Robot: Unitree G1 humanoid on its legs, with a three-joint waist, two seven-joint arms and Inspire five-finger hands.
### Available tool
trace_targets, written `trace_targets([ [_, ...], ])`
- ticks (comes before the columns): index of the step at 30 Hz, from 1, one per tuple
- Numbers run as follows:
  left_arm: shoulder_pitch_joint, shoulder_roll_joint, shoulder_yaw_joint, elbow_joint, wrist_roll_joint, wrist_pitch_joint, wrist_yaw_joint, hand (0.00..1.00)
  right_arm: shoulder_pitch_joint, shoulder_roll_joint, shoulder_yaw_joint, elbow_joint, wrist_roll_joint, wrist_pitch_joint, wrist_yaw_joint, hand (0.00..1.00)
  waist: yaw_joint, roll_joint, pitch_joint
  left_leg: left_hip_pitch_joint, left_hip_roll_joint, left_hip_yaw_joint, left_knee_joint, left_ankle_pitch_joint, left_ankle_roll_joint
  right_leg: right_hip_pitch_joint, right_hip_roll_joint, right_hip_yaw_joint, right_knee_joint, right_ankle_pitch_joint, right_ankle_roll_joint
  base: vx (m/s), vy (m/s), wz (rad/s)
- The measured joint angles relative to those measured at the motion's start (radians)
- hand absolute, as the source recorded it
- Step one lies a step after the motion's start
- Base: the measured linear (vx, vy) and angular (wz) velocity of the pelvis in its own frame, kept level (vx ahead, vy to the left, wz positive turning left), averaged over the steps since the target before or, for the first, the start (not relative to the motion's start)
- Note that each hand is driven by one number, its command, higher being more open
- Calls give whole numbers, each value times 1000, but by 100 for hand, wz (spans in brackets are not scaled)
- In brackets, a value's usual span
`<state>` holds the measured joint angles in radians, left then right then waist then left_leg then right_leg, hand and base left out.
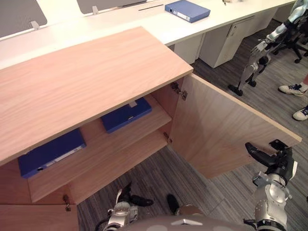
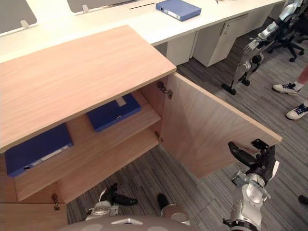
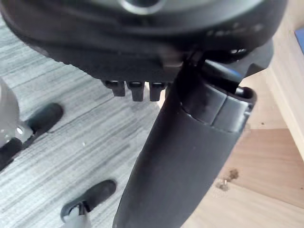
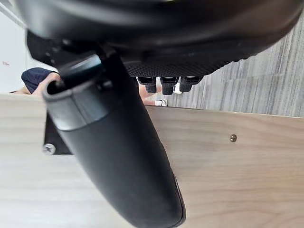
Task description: Walk over to the cabinet, pick up the folder, carry it to the office cabinet, place the folder inside the office cabinet, then close the office cabinet door
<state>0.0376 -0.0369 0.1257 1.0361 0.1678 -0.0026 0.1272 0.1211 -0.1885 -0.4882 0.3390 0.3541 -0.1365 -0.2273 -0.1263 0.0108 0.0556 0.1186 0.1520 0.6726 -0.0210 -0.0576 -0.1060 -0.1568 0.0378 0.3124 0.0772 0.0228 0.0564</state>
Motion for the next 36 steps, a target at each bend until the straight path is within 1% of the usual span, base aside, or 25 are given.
trace_targets([
  [2,10,7,-7,0,0,-1,-5,100,-5,-8,2,29,0,5,20,100,0,2,1,-1,-3,-8,-3,1,1,0,-1,-5,-1,0,0,-42,-46,11],
  [4,20,23,-37,7,0,-9,-6,100,-8,-11,4,48,0,6,30,100,0,2,2,-3,-8,-18,-4,1,2,1,-3,-7,-4,2,3,-50,-39,6],
  [8,23,41,-71,15,1,-13,-8,100,-8,-25,16,50,0,6,44,100,-2,-3,5,-16,-22,-39,-7,0,13,2,-21,-11,-31,17,14,-59,-18,7],
  [9,23,42,-78,15,1,-15,-9,100,-8,-40,39,50,0,6,45,100,-5,-2,5,-21,-27,-48,-7,0,17,2,-27,-15,-37,20,17,-37,-7,9],
  [12,24,52,-96,19,2,-18,-9,100,-8,-48,46,49,-1,7,46,100,-12,-3,6,-27,-36,-90,-9,-5,24,4,-37,-19,-52,29,22,-25,-17,6],
  [15,26,73,-114,21,4,-19,-17,100,-4,-48,68,44,-10,7,48,100,-22,-8,9,-32,-40,-99,-9,-4,25,5,-43,-22,-63,37,25,-20,-15,2],
  [19,25,79,-121,29,19,-19,-19,100,41,-46,104,-6,-11,8,48,100,-31,-6,11,-33,-40,-108,-8,-4,25,6,-43,-27,-64,37,25,-20,-26,2],
  [21,25,79,-123,32,38,-19,-21,100,80,-34,127,-63,-12,10,50,100,-42,-1,14,-33,-39,-110,-7,-4,25,10,-43,-27,-69,41,24,-31,-29,0],
  [25,25,78,-142,33,39,-20,-26,100,166,18,153,-175,-12,14,55,100,-46,2,17,-29,-35,-110,-3,-4,25,20,-42,-26,-83,50,22,-30,-32,-1],
  [28,23,74,-142,39,39,-21,-25,100,246,79,175,-281,-12,17,69,100,-47,2,18,-29,-34,-107,-2,-5,26,20,-41,-19,-91,59,22,-36,-30,-6],
  [30,24,69,-141,39,40,-20,-25,100,316,125,210,-372,-11,18,75,100,-48,0,21,-29,-34,-101,2,-7,28,21,-40,-9,-96,66,21,-36,-30,-12],
  [33,24,65,-142,37,40,-20,-25,100,411,187,283,-476,-10,18,78,100,-50,-11,28,-27,-31,-89,11,-9,30,21,-38,4,-96,74,21,-41,-33,-13],
  [36,24,55,-150,35,41,-20,-25,100,521,201,382,-574,-9,18,82,100,-52,-17,31,-19,-25,-71,15,-12,29,21,-38,22,-94,80,22,-40,-32,-17],
])
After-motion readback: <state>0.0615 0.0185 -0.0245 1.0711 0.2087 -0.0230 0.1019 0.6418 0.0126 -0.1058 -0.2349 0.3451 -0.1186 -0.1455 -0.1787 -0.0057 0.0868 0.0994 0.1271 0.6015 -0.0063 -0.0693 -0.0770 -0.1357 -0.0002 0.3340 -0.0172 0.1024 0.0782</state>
